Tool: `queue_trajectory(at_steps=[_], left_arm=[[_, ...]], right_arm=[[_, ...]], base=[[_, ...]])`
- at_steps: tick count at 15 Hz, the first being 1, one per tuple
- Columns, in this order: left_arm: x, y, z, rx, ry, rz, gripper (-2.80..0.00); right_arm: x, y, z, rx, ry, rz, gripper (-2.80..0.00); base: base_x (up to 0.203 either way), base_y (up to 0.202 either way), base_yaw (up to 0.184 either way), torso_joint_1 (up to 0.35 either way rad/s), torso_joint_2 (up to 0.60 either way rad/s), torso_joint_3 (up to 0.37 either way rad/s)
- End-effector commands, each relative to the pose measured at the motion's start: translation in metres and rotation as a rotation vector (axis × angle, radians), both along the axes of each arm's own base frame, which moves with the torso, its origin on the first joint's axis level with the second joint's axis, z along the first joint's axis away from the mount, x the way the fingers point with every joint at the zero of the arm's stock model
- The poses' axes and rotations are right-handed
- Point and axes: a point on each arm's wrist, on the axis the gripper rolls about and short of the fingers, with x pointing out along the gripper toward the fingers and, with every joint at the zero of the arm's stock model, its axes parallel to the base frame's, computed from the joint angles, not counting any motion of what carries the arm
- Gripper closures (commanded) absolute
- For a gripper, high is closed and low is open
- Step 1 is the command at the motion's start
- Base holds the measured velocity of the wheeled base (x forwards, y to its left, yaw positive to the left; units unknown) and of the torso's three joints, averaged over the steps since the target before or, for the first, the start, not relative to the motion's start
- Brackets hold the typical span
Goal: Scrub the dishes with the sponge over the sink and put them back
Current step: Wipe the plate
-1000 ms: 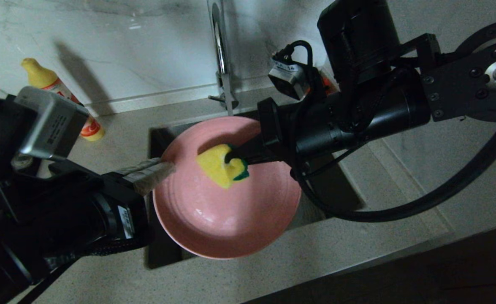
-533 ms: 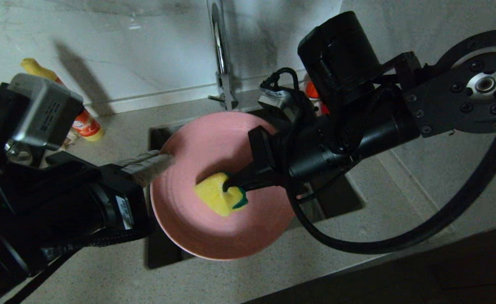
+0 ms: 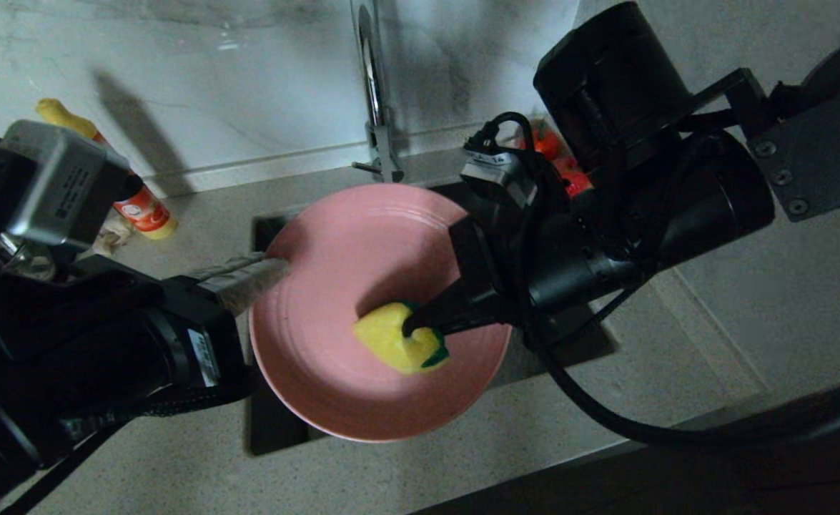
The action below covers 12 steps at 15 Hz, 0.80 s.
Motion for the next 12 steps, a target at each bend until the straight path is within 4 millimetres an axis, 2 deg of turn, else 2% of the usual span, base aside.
queue_trajectory(at_steps=[1, 4, 8, 12], left_arm=[[-0.001, 0.001, 0.001, -0.005, -0.007, 0.005, 0.00], [-0.001, 0.002, 0.004, -0.011, -0.015, 0.008, 0.00], [-0.002, 0.004, 0.005, -0.015, -0.020, 0.008, 0.00], [-0.003, 0.004, 0.003, -0.010, -0.016, 0.006, 0.00]], right_arm=[[-0.005, -0.010, 0.002, -0.002, 0.006, -0.010, 0.00], [-0.003, -0.023, 0.005, -0.008, -0.012, -0.039, 0.00], [-0.005, -0.030, 0.005, -0.035, -0.020, -0.071, 0.00], [0.002, -0.043, 0.012, -0.019, -0.050, -0.117, 0.00]], base=[[0.000, 0.000, 0.000, 0.000, 0.00, 0.000], [0.000, 0.000, 0.000, 0.000, 0.00, 0.000], [0.000, 0.000, 0.000, 0.000, 0.00, 0.000], [0.000, 0.000, 0.000, 0.000, 0.00, 0.000]])
